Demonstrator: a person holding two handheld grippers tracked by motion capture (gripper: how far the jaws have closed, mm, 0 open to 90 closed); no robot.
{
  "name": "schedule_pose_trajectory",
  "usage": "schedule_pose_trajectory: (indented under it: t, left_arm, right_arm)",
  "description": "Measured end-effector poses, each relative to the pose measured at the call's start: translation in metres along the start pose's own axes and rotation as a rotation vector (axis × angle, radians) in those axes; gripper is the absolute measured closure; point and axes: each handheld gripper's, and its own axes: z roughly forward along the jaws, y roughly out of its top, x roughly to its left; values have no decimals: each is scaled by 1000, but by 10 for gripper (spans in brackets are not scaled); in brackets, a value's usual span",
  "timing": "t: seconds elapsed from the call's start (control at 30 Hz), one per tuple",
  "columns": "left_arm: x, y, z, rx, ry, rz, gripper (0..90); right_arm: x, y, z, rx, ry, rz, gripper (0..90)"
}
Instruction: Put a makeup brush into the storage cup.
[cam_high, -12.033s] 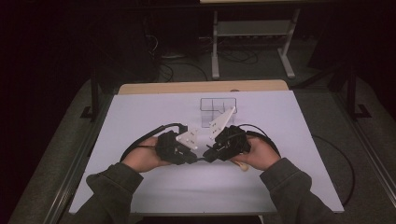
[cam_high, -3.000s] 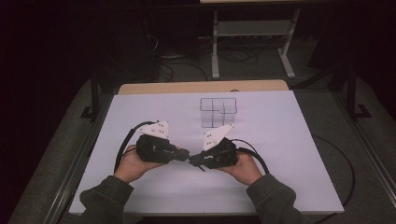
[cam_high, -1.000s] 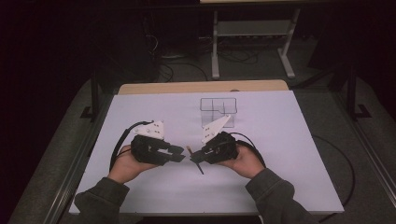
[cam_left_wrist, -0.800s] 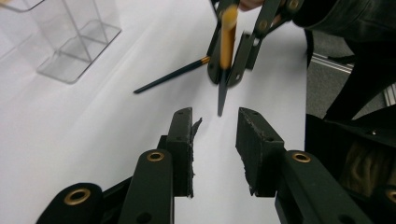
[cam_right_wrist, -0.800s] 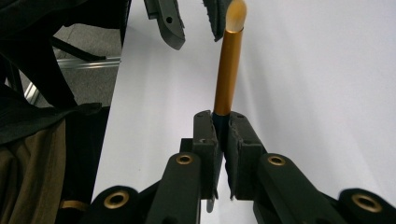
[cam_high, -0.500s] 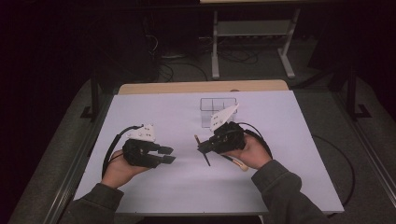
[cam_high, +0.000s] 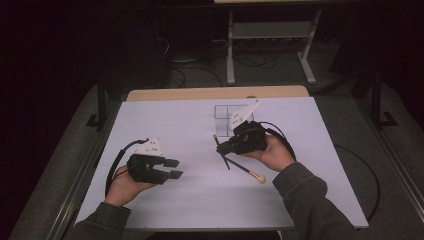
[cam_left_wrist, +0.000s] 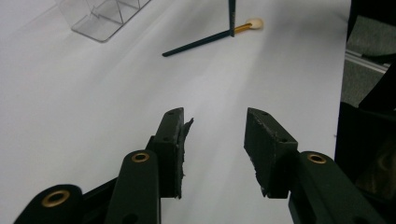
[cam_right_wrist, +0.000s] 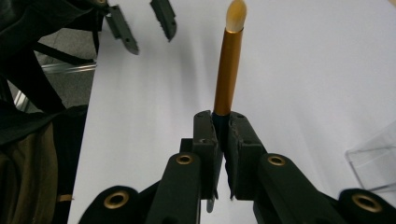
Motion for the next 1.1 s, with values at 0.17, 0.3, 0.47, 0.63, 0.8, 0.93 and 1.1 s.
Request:
schedule_pose_trajectory:
  t: [0.17,0.3,0.47,0.63,0.8,0.93,1.1]
  left_arm:
    - [-3,-5,0,0,4,-12,555]
    - [-1,-10,1,24,17,1,543]
    - [0,-18,5,18,24,-20,527]
    - [3,-24,10,41,36,-25,531]
    - [5,-27,9,34,45,-34,526]
    - [5,-29,9,25,46,-31,518]
    - [4,-30,8,29,47,-34,511]
  right_arm:
    - [-10,3,-4,3,-6,6,824]
    - [-15,6,-6,0,-11,13,824]
    - [-21,9,-8,2,-24,14,825]
    - [-28,15,-12,1,-42,14,824]
    - [-35,22,-16,-5,-50,26,824]
    - [-40,26,-18,9,-48,53,825]
    - [-47,29,-20,3,-44,62,824]
